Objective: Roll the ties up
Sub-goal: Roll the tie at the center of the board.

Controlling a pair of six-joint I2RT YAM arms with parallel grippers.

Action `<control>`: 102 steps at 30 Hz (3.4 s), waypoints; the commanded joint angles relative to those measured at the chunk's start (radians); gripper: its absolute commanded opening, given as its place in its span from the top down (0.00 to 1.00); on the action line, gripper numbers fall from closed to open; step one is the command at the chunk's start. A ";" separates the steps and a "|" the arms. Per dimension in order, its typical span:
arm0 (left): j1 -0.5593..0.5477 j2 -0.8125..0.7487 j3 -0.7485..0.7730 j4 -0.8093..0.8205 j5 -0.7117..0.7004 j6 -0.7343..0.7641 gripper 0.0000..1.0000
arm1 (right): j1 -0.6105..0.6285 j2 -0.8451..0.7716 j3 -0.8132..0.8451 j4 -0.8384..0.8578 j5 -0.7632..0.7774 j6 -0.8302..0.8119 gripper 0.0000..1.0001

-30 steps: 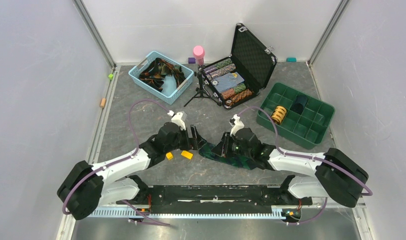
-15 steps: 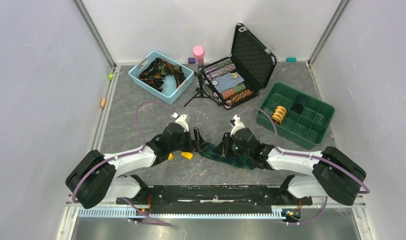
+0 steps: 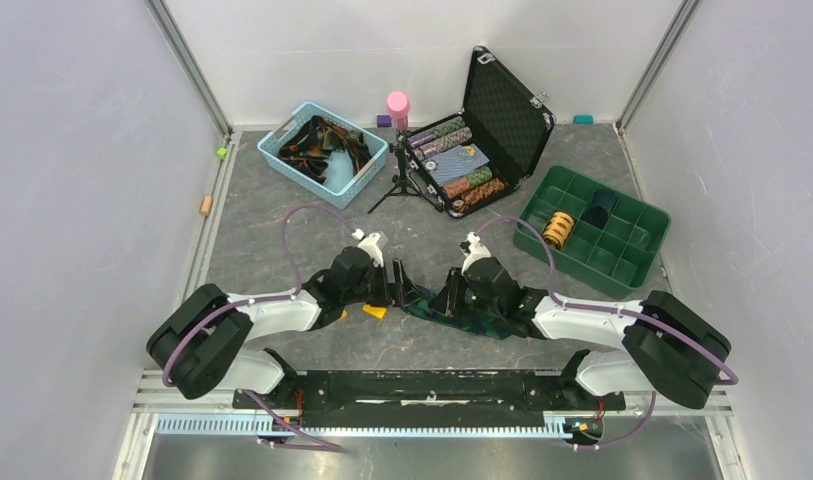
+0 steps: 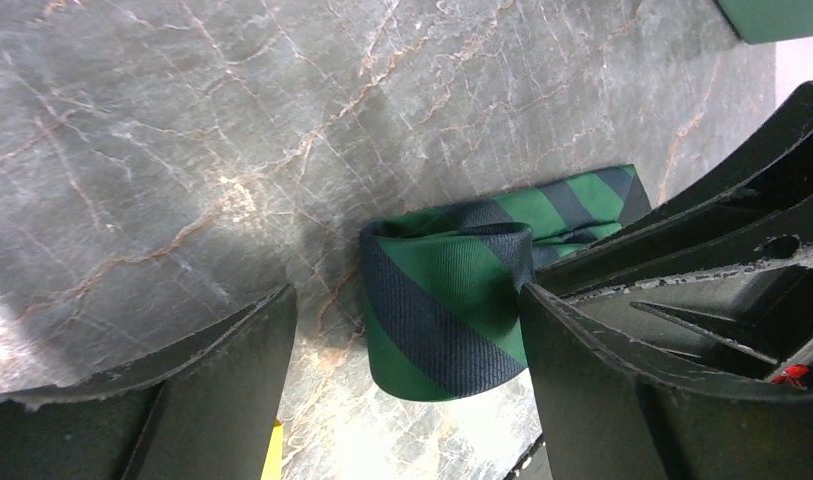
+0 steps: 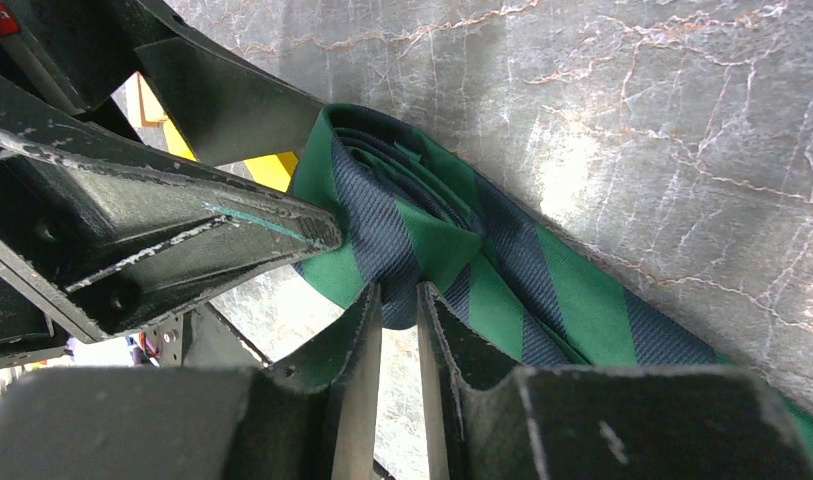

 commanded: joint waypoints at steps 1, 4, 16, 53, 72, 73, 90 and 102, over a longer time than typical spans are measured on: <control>0.003 0.036 -0.018 0.117 0.079 -0.051 0.14 | 0.005 0.009 0.036 -0.005 0.023 -0.015 0.75; 0.001 0.059 -0.023 0.145 0.109 -0.061 0.17 | 0.004 0.011 0.036 -0.005 0.021 -0.014 0.75; 0.001 0.118 -0.034 0.200 0.176 -0.114 0.26 | 0.005 0.009 0.029 -0.002 0.024 -0.017 0.75; -0.152 0.049 0.359 -0.625 -0.390 0.269 0.47 | -0.135 -0.415 0.065 -0.404 0.292 -0.229 0.72; -0.385 0.271 0.625 -0.917 -0.858 0.359 0.48 | -0.155 -0.546 0.183 -0.610 0.512 -0.319 0.71; -0.397 0.287 0.640 -0.933 -0.881 0.362 0.48 | -0.155 -0.550 0.189 -0.618 0.526 -0.321 0.71; -0.604 0.616 0.884 -1.220 -1.167 0.330 0.43 | -0.158 -0.639 0.265 -0.725 0.698 -0.371 0.70; -0.664 0.637 0.935 -1.266 -1.132 0.284 0.30 | -0.159 -0.647 0.254 -0.727 0.698 -0.365 0.66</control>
